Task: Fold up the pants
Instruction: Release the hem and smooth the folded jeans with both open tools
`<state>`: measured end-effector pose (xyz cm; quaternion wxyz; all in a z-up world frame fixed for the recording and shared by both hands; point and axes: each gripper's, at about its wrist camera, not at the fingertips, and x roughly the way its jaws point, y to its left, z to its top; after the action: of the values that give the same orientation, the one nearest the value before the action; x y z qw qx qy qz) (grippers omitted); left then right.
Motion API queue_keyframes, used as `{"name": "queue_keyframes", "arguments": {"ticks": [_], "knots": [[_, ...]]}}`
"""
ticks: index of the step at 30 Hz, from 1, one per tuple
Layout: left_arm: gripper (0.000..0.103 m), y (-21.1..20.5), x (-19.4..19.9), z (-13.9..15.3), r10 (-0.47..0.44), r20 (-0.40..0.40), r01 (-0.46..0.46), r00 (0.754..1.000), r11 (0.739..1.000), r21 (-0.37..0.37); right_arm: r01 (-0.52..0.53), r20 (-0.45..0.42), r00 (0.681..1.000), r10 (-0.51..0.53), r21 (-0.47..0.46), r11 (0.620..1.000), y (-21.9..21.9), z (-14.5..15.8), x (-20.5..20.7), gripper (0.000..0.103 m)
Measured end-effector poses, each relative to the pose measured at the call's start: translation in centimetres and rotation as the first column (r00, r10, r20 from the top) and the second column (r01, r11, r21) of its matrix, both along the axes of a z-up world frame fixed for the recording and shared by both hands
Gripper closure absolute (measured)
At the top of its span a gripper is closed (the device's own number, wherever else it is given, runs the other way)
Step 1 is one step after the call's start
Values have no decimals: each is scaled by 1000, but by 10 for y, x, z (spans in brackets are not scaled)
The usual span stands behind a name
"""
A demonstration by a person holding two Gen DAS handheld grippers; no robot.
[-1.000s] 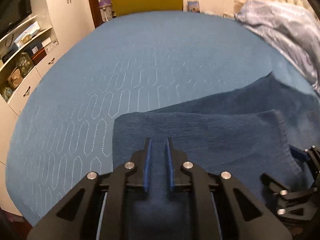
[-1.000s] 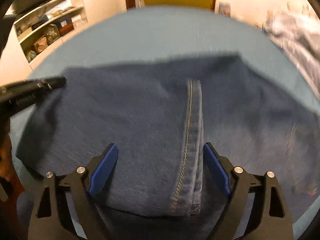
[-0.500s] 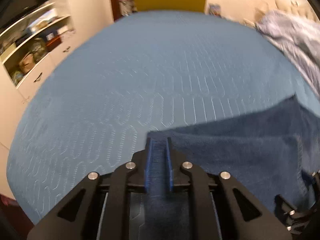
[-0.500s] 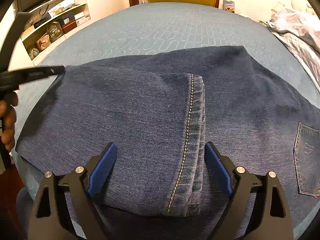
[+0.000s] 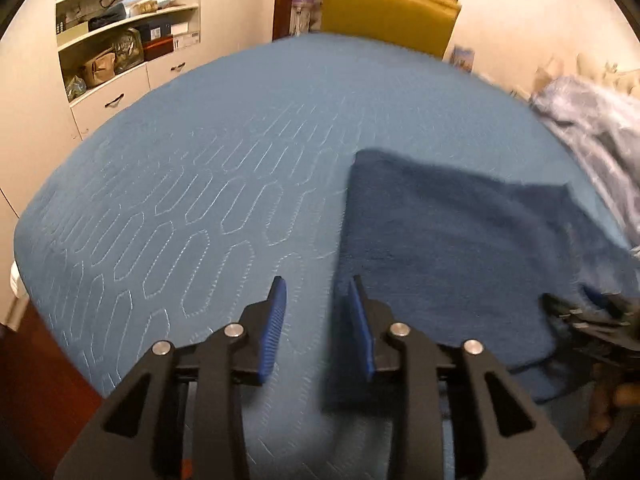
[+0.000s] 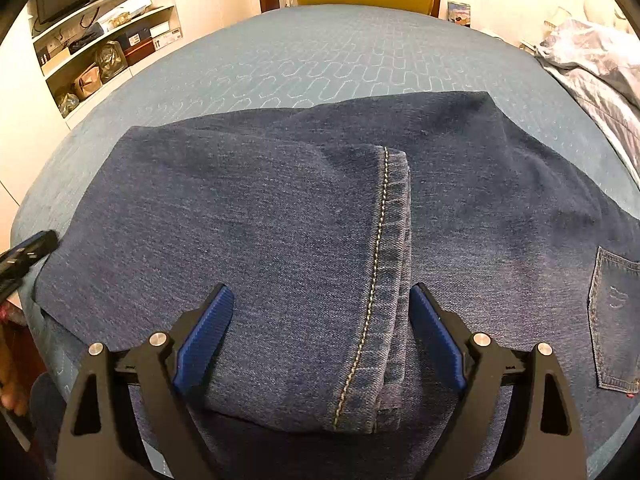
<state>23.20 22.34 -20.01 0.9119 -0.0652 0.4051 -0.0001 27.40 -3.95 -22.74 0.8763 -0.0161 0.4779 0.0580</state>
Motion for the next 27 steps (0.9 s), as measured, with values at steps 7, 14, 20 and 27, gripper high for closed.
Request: {"name": "queue_keyframes", "arguments": {"ticks": [7, 14, 20, 27], "knots": [[68, -35, -12, -21, -122, -11, 122, 993, 992, 43, -3, -1, 1000, 3, -5, 1000, 6, 0, -3, 17], [68, -45, -16, -26, -117, 5, 116, 993, 989, 92, 6, 39, 999, -4, -46, 999, 15, 26, -3, 20], [68, -50, -18, -25, -93, 23, 90, 995, 991, 95, -19, 90, 996, 24, -57, 998, 35, 45, 26, 21], [68, -50, -18, -19, -104, -8, 104, 995, 988, 110, -20, 11, 1000, 22, -125, 992, 36, 12, 54, 23]]}}
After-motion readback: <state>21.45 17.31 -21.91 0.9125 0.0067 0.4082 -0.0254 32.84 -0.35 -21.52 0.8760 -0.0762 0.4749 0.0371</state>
